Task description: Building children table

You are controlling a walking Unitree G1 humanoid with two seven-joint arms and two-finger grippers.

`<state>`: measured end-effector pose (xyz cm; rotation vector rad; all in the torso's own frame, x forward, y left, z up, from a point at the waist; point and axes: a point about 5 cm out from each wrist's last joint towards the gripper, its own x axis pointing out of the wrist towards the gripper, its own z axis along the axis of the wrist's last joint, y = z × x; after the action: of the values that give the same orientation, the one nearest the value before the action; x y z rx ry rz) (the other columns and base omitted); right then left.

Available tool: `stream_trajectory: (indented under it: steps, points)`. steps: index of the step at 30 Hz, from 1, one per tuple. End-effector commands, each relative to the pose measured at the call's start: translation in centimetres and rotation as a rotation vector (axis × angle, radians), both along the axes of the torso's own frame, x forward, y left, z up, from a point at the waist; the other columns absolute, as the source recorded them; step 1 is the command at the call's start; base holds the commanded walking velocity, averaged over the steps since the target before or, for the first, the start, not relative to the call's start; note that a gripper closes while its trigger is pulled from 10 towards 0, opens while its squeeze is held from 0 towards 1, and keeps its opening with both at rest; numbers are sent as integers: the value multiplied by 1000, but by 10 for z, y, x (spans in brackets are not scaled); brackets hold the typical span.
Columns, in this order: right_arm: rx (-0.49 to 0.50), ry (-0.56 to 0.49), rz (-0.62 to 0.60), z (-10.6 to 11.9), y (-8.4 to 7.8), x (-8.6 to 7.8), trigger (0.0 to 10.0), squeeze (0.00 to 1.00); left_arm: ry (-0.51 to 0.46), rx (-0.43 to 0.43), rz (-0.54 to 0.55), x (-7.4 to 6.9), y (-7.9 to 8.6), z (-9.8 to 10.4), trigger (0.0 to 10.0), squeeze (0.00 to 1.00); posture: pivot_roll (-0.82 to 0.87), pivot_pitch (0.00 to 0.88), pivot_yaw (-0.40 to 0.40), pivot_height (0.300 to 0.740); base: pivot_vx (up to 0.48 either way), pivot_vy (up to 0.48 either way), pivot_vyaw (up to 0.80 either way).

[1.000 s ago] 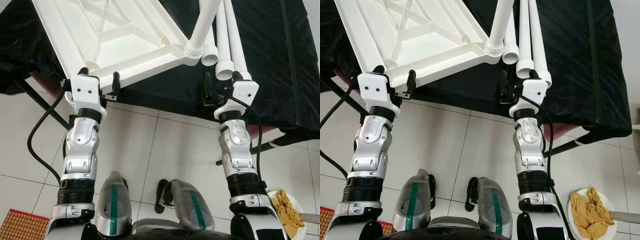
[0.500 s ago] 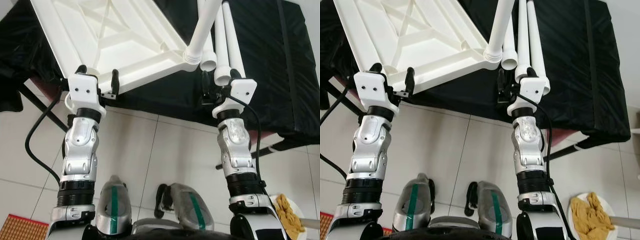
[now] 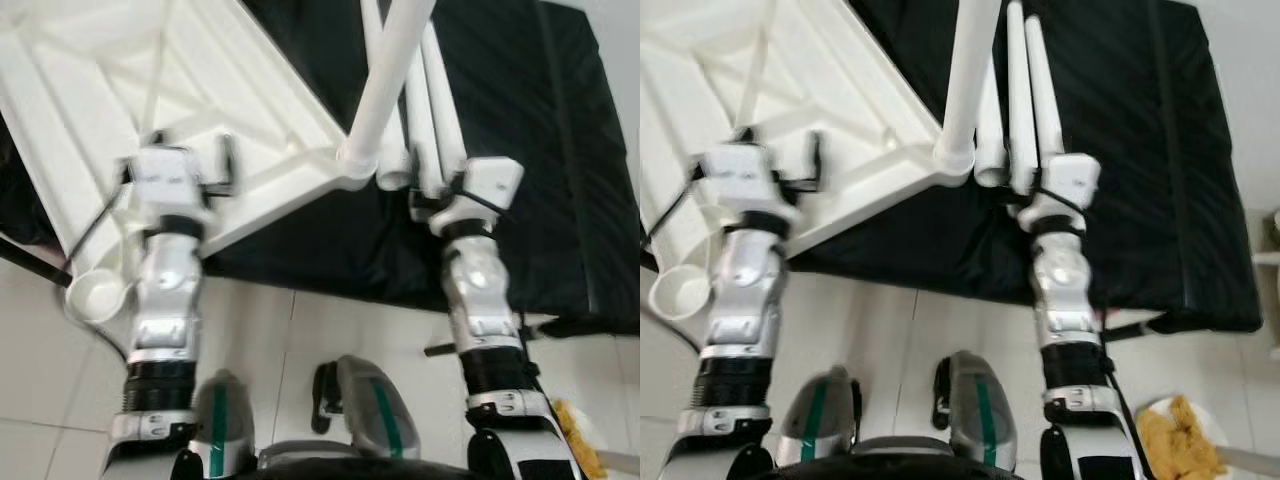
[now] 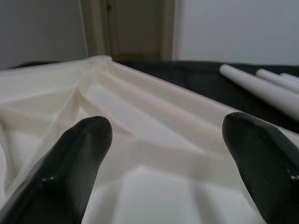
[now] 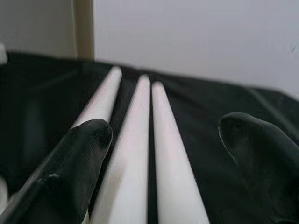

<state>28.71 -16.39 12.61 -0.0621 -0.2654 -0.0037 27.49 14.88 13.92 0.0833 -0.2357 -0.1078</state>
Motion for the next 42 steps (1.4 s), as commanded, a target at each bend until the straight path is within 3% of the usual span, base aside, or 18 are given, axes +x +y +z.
stream_trajectory:
  steps: [1,31,42]
  points:
    - [2,3,28,-1,9,-1,10000,0,36,-4,54,-2,9,-7,10000,0,100,66,-68,740,0,0,0]
    - [-2,3,51,-2,15,-3,10000,0,54,35,24,-9,5,-11,10000,0,104,62,-60,740,0,0,0]
    - [-2,6,51,-5,16,-7,10000,0,55,92,26,-11,6,-11,10000,0,109,71,-54,740,0,0,0]
